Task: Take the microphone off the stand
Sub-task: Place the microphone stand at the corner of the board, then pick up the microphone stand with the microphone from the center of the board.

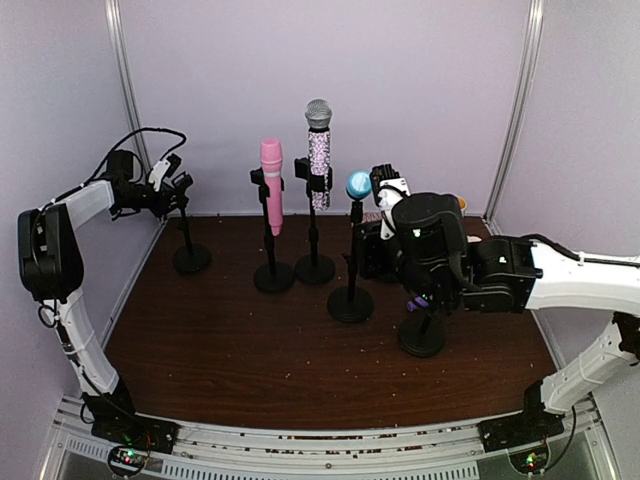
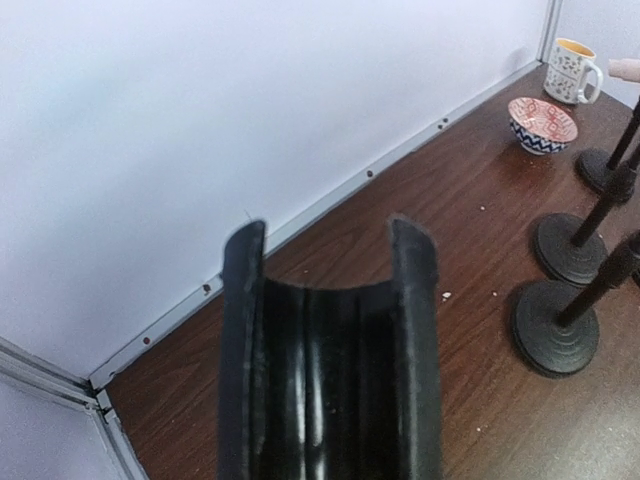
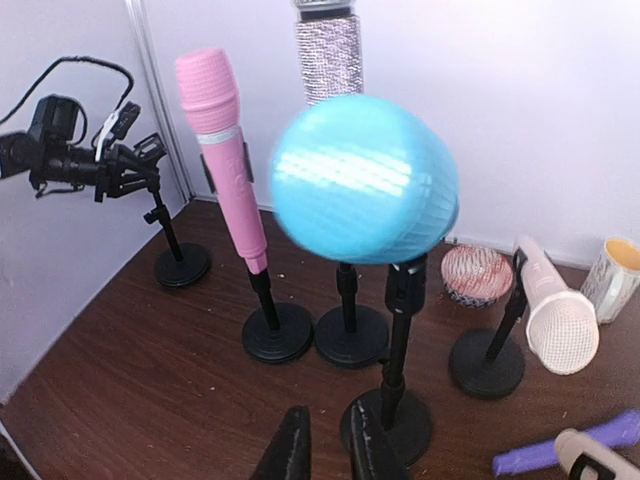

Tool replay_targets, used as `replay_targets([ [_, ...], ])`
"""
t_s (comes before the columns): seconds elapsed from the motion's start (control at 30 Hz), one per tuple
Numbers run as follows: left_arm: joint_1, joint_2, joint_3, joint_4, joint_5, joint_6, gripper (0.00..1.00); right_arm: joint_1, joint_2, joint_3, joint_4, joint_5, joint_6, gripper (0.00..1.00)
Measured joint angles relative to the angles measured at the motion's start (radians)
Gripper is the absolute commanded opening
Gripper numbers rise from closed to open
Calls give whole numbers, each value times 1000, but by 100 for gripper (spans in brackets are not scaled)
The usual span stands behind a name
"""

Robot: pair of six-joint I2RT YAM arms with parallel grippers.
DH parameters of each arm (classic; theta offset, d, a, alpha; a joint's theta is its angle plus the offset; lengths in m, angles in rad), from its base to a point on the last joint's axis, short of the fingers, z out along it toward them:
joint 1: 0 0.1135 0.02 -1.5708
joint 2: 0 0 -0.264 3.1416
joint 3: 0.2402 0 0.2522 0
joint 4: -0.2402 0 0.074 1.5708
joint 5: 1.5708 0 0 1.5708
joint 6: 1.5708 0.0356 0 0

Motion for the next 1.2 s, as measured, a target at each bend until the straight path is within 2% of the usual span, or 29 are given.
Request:
replay_targets([
  [0.03, -2, 8, 8, 7, -14, -11, 1, -5, -5, 8, -21, 5, 9, 32],
  [0.07, -5, 19, 14, 24, -30, -27, 13, -12, -10, 16, -46, 8, 23, 40],
  [0.13, -6, 31, 15, 54, -44, -47, 42, -25, -27, 23, -103, 22, 47, 56],
  [0.17, -6, 36, 15, 70, -51, -61, 51, -29, -37, 24, -130, 26, 67, 60],
  [0.3, -4, 41, 12, 83, -89, -88, 67, -40, -95, 32, -285, 64, 140, 70],
  [0.43, -2, 39, 3, 87, -93, -101, 96, -48, -174, 32, -420, 88, 212, 78],
  [0.63, -2, -26, -61, 52, -81, -105, 98, -48, -274, 30, -580, 106, 288, 83],
  [0.97, -2, -223, -112, -56, -52, -99, 98, -48, -372, -42, -705, 135, 332, 87],
  [1.2, -2, -282, -112, -143, -12, -105, 98, -105, -536, -100, -719, 129, 380, 90],
])
